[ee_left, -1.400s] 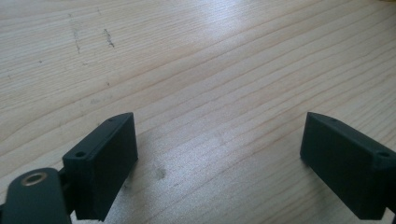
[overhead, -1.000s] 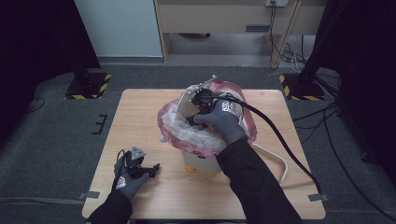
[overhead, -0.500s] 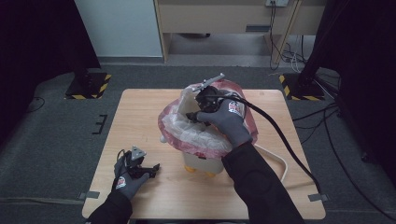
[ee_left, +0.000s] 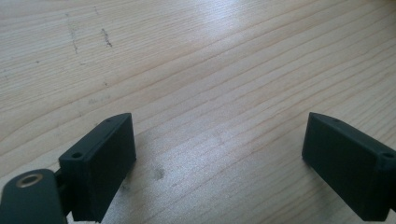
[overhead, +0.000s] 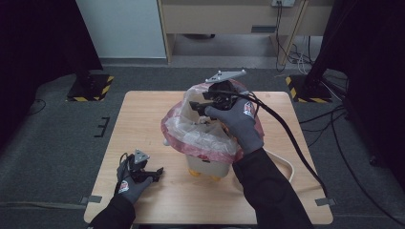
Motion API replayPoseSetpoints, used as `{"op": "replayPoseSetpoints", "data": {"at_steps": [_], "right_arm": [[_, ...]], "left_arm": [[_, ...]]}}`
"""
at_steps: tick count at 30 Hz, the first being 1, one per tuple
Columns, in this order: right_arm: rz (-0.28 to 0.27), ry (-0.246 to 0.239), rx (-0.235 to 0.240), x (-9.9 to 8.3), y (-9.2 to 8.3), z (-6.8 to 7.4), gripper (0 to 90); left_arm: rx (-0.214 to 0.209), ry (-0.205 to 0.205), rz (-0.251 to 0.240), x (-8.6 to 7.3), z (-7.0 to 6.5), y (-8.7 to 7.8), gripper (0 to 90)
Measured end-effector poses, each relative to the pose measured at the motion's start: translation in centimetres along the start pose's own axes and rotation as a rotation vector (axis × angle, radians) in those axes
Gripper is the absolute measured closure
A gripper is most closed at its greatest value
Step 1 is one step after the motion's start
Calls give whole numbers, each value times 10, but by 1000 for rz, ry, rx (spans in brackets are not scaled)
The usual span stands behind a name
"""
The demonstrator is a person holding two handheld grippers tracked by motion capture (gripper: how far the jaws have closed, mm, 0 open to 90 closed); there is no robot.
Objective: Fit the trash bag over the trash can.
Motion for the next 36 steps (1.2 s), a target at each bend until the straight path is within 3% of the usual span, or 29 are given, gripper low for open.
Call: {"op": "replayPoseSetpoints", "data": {"at_steps": [9,14,20,27,36], "right_arm": [[-173,18,-36,15,-13,1,431],[-282,22,-72,23,-22,0,430],[-377,40,-136,31,-39,-7,459],[-436,69,-218,31,-61,-21,469],[-445,101,-330,14,-88,-50,459]], "left_arm": [[0,1,1,0,0,0,88],[0,1,1,0,0,0,88],[0,1,1,0,0,0,87],[1,2,1,0,0,0,87],[1,2,1,0,0,0,87]]}}
Point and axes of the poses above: each handheld gripper's, and its own axes: y roughly forward along the jaws, x roughly out of its top, z roughly to its left, the point moved 4 cm from there along y, roughly forward along the jaws, and after that the axes turned 11 degrees about -y, right-handed, at the moved point
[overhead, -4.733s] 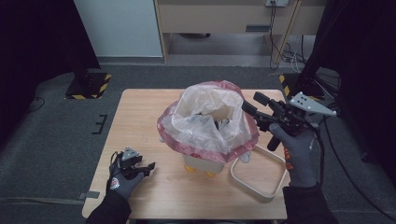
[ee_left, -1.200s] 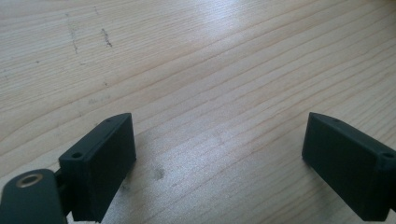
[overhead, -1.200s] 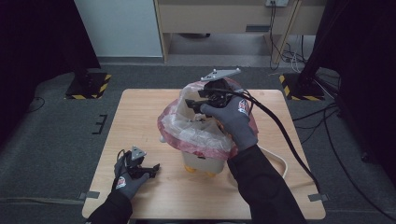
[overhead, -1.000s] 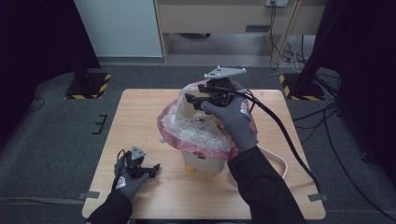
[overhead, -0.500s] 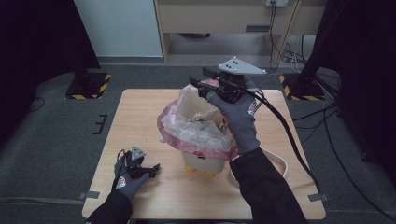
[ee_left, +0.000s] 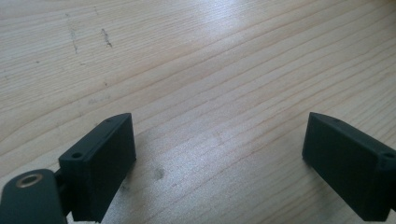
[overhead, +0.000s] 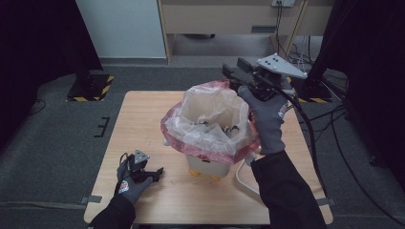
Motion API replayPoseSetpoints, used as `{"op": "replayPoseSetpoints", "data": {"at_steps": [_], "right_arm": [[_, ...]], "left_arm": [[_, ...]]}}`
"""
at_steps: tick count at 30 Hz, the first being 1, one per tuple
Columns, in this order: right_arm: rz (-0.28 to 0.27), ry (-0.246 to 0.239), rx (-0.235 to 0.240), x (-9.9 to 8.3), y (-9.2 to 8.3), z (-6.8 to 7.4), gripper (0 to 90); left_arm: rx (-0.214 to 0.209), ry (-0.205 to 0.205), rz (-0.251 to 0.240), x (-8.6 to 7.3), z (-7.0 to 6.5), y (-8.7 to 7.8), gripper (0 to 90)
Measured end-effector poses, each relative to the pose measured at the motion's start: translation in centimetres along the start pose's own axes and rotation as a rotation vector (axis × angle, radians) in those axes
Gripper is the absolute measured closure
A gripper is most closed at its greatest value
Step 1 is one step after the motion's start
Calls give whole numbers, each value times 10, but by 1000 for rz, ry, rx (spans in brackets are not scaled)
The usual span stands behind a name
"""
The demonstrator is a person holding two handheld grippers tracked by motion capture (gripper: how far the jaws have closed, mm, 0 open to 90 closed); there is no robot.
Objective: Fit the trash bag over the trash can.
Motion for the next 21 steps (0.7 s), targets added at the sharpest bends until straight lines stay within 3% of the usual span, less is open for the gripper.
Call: {"op": "replayPoseSetpoints", "data": {"at_steps": [9,12,14,21], "right_arm": [[21,31,-78,-25,-22,-36,463],[59,-27,-115,-31,-28,-43,460],[30,10,-107,-32,-32,-46,462],[48,16,-147,-52,-47,-61,462]], "left_arm": [[3,4,0,0,0,0,78],[4,4,1,0,0,0,74],[5,4,1,0,0,0,73],[3,6,10,0,-2,2,36]]}}
Point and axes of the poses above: each handheld gripper's, and its own axes: y roughly forward along the jaws, x roughly out of its top, z roughly to its left, the point moved 4 cm from there along y, roughly forward along the jaws, and after that the axes turned 11 degrees about -y, right-handed, at the moved point
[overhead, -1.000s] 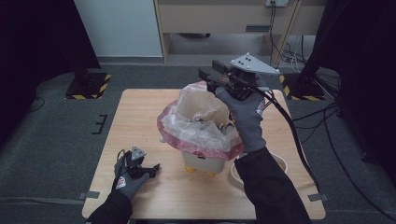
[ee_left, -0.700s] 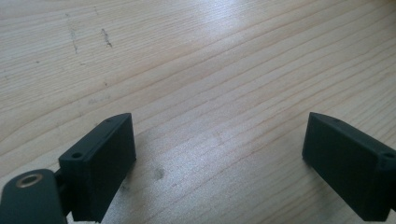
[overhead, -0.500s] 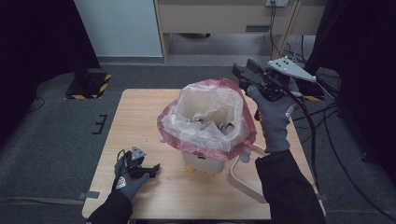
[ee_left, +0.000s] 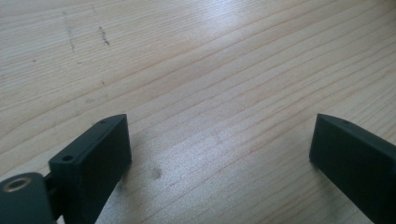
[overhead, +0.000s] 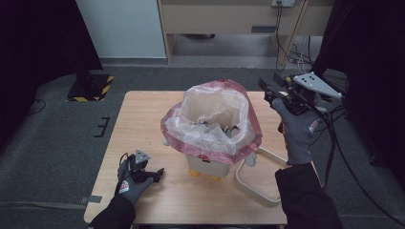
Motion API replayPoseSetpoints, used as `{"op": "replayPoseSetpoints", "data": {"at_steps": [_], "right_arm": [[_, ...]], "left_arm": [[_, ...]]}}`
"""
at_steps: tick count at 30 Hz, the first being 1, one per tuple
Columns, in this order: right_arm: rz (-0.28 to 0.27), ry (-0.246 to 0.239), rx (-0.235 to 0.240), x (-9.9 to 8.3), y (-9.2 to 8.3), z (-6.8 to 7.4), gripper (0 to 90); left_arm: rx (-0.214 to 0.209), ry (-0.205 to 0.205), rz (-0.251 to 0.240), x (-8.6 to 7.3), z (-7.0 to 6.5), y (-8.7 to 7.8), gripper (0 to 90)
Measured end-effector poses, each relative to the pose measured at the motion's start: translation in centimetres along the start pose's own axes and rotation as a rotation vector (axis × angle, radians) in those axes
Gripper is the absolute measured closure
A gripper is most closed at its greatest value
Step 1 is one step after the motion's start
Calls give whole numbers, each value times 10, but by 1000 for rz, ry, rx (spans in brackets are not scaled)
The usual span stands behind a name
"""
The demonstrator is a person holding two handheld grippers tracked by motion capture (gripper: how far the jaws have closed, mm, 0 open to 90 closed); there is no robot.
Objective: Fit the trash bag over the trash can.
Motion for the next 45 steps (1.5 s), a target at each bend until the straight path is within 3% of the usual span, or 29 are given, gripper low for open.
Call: {"op": "replayPoseSetpoints", "data": {"at_steps": [14,28,40,45], "right_arm": [[75,8,-44,-69,-24,-26,463],[193,11,-23,-152,-49,-33,457],[256,24,-50,-202,-68,-46,481],[350,-2,-19,-223,-69,-53,513]], "left_arm": [[1,4,11,-1,0,0,21],[27,-22,7,-1,-2,-1,21],[44,-39,4,-3,-3,-2,22],[41,-40,4,-3,-3,-2,24]]}}
Point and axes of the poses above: each handheld gripper's, and its own axes: y roughly forward along the jaws, x roughly out of its top, z roughly to its left, the point moved 4 cm from there along y, roughly forward along the jaws, and after that the axes turned 11 degrees about -y, right-handed, at the moved point
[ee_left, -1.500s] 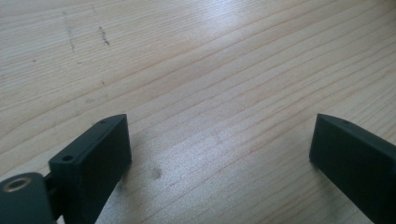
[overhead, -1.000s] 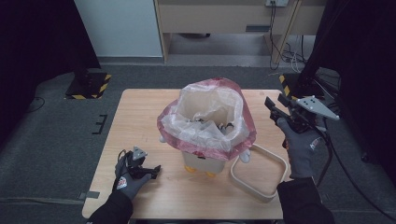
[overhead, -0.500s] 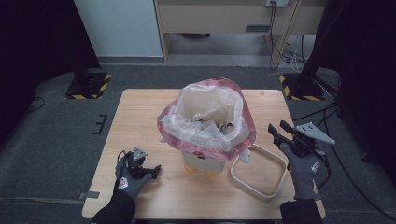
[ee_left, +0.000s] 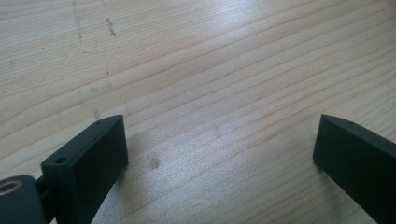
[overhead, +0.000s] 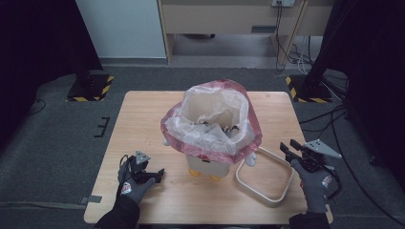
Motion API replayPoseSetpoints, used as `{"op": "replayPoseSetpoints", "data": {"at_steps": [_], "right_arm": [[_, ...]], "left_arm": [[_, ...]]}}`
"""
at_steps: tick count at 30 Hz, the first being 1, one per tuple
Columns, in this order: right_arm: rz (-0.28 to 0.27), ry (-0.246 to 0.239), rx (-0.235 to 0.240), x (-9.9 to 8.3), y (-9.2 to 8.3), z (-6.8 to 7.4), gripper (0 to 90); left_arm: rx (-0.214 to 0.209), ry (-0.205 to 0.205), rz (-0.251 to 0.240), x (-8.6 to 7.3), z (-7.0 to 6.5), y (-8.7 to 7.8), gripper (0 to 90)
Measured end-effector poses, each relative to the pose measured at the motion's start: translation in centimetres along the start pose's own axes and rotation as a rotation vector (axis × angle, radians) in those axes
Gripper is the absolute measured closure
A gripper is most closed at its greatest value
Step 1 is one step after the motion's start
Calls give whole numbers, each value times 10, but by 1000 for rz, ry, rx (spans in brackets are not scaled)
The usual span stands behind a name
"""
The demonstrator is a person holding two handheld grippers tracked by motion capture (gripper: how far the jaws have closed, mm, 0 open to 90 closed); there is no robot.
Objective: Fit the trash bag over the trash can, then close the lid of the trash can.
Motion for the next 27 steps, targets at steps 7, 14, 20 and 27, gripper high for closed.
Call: {"op": "replayPoseSetpoints", "data": {"at_steps": [7,14,20,27], "right_arm": [[173,17,-15,-36,3,-16,497],[305,-10,20,-60,10,-19,561],[365,-62,57,-65,15,-17,659],[412,-106,67,-68,19,-13,763]], "left_arm": [[-4,-1,-1,0,0,0,27],[-4,-1,0,0,0,0,27],[-5,-1,0,0,0,0,26],[-6,0,1,0,0,0,25]]}}
Point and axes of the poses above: each handheld gripper's, and its own axes: y roughly forward along the jaws, x roughly out of its top, z roughly to its left, the point moved 4 cm from there along y, roughly forward along the jaws, and after that the axes turned 11 degrees about -y, right-handed, at the moved point
